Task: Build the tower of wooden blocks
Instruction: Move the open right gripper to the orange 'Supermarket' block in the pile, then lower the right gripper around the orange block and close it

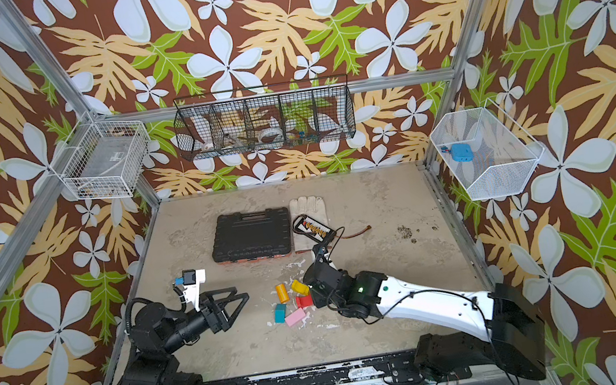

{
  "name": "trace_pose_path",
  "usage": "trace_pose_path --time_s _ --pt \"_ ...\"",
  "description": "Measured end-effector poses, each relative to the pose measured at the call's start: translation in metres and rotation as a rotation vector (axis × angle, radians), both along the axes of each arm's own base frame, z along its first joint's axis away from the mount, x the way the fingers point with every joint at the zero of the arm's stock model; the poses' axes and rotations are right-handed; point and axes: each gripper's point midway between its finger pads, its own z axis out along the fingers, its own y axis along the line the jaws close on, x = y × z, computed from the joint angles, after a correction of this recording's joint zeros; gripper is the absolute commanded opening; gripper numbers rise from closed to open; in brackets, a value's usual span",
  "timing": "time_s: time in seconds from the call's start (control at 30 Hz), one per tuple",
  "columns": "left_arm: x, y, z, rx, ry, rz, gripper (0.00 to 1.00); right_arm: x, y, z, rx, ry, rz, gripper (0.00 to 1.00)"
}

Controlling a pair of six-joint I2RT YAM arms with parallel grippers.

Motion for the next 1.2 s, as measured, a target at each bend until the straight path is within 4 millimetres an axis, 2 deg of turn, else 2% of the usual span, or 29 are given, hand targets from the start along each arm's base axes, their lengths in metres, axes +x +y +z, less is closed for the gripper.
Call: trace_pose_path --time_s 0.1,0.37,0.87,1.2 --pt "0.000 0.000 -0.001 0.001 0.003 0.000 1.00 0.003 0.017 -0.013 -0.018 0.024 0.027 0.57" --pt "0.001 0.000 -0.001 0.001 0.004 0.000 1.00 0.008 0.044 -0.045 -0.058 0.094 0.074 0.57" --pt "0.000 0.000 0.000 0.000 0.000 0.000 1.00 0.017 0.070 -0.087 -0.128 0.162 0.110 0.55" --pt "0.000 0.000 0.001 -0.001 -0.007 0.000 1.00 0.025 0.070 -0.083 -0.155 0.134 0.086 0.55"
